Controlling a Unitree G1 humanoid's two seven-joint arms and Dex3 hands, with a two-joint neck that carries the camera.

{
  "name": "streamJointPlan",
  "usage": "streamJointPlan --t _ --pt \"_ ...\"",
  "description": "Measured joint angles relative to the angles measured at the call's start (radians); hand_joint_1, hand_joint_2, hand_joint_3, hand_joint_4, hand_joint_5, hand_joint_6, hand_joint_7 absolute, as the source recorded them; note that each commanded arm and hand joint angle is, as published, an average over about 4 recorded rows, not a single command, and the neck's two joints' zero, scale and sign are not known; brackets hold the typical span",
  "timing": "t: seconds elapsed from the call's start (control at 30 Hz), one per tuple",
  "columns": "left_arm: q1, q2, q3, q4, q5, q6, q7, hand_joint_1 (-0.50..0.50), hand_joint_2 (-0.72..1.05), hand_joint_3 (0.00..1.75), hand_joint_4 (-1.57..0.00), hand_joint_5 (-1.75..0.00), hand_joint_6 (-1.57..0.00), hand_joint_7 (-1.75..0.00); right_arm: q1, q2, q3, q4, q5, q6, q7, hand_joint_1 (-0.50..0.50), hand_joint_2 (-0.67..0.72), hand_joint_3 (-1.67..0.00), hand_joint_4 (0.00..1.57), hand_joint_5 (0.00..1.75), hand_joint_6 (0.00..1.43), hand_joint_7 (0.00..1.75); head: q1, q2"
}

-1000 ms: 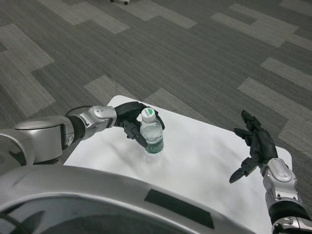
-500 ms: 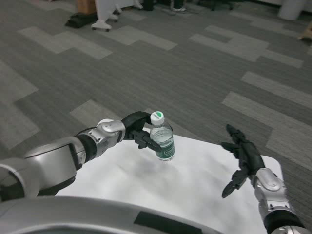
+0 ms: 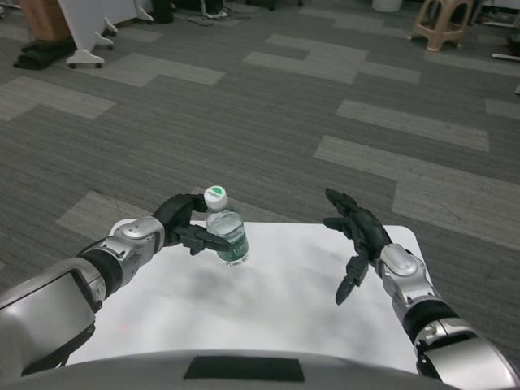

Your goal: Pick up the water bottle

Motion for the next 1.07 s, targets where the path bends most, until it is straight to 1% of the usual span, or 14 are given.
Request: streamJointPlan --t 0.07,0.17,0.23,0.27,0.37,0.4,0.43,0.57,0.67,0.73,0.8,0.87,1.0,1.07 --pt "0.0 -0.002 0.0 0.003 0.0 0.0 0.002 0.5 0.6 0.0 -1.5 -1.75 -1.26 -0.98 0.0 -0.001 -0.002 0.0 0.0 0.0 -0.001 -0.12 0.66 -0.16 0.0 0.87 0.0 0.0 -0.026 -0.001" --pt "0.0 -0.006 0.0 0.006 0.0 0.0 0.003 0.5 0.6 0.02 -1.5 -1.75 -1.26 -0.98 0.0 -0.004 -0.008 0.0 0.0 0.0 -0.005 -0.12 0.66 -0.16 0.0 0.87 0.0 0.0 -0.062 0.004" --pt "0.0 -0.007 0.0 0.006 0.0 0.0 0.003 0.5 0.6 0.02 -1.5 -1.75 -1.26 -0.98 0.0 -0.006 -0.009 0.0 0.0 0.0 -0.005 -0.12 0.66 -0.16 0.0 0.87 0.0 0.0 -0.069 0.009" --pt "0.0 -0.008 0.0 0.006 0.0 0.0 0.003 0.5 0.6 0.0 -1.5 -1.75 -1.26 -0.98 0.0 -0.006 -0.01 0.0 0.0 0.0 -0.006 -0.12 0.66 -0.14 0.0 0.87 0.0 0.0 -0.07 0.011" --pt "0.0 -0.009 0.0 0.006 0.0 0.0 0.003 0.5 0.6 0.07 -1.5 -1.75 -1.26 -0.98 0.0 -0.008 -0.014 0.0 0.0 0.0 -0.006 -0.12 0.66 -0.12 0.0 0.87 0.0 0.0 -0.07 0.022" --pt "0.0 -0.009 0.0 0.006 0.0 0.0 0.003 0.5 0.6 0.09 -1.5 -1.75 -1.26 -0.98 0.0 -0.008 -0.015 0.0 0.0 0.0 -0.006 -0.12 0.66 -0.14 0.0 0.87 0.0 0.0 -0.071 0.026" --pt "0.0 -0.009 0.0 0.006 0.0 0.0 0.003 0.5 0.6 0.09 -1.5 -1.75 -1.26 -0.98 0.0 -0.008 -0.015 0.0 0.0 0.0 -0.006 -0.12 0.66 -0.14 0.0 0.87 0.0 0.0 -0.071 0.029" --pt "0.0 -0.009 0.0 0.006 0.0 0.0 0.003 0.5 0.6 0.0 -1.5 -1.75 -1.26 -0.98 0.0 -0.009 -0.018 0.0 0.0 0.0 -0.006 -0.12 0.66 -0.16 0.0 0.87 0.0 0.0 -0.067 0.039" --pt "0.0 -0.009 0.0 0.006 0.0 0.0 0.003 0.5 0.6 0.07 -1.5 -1.75 -1.26 -0.98 0.0 -0.009 -0.018 0.0 0.0 0.0 -0.007 -0.12 0.66 -0.12 0.0 0.87 0.0 0.0 -0.063 0.052" --pt "0.0 -0.009 0.0 0.006 0.0 0.0 0.003 0.5 0.6 0.04 -1.5 -1.75 -1.26 -0.98 0.0 -0.01 -0.018 0.0 0.0 0.0 -0.007 -0.12 0.66 -0.12 0.0 0.87 0.0 0.0 -0.061 0.058" --pt "0.0 -0.009 0.0 0.006 0.0 0.0 0.003 0.5 0.6 0.04 -1.5 -1.75 -1.26 -0.98 0.0 -0.011 -0.019 0.0 0.0 0.0 -0.007 -0.12 0.66 -0.16 0.0 0.87 0.0 0.0 -0.061 0.062" --pt "0.0 -0.009 0.001 0.006 0.0 0.0 0.003 0.5 0.6 0.09 -1.5 -1.75 -1.26 -0.98 0.0 -0.012 -0.019 0.0 0.0 0.0 -0.007 -0.12 0.66 -0.12 0.0 0.87 0.0 0.0 -0.06 0.069" --pt "0.0 -0.009 0.002 0.006 0.0 0.0 0.003 0.5 0.6 0.09 -1.5 -1.75 -1.26 -0.98 0.0 -0.012 -0.021 -0.001 0.0 0.0 -0.007 -0.12 0.66 -0.14 0.0 0.87 0.0 0.0 -0.059 0.079" --pt "0.0 -0.01 0.002 0.006 0.0 0.0 0.003 0.5 0.6 0.06 -1.5 -1.75 -1.26 -0.98 0.0 -0.012 -0.021 -0.001 0.0 0.0 -0.007 -0.12 0.66 -0.13 0.0 0.87 0.0 0.0 -0.058 0.083"
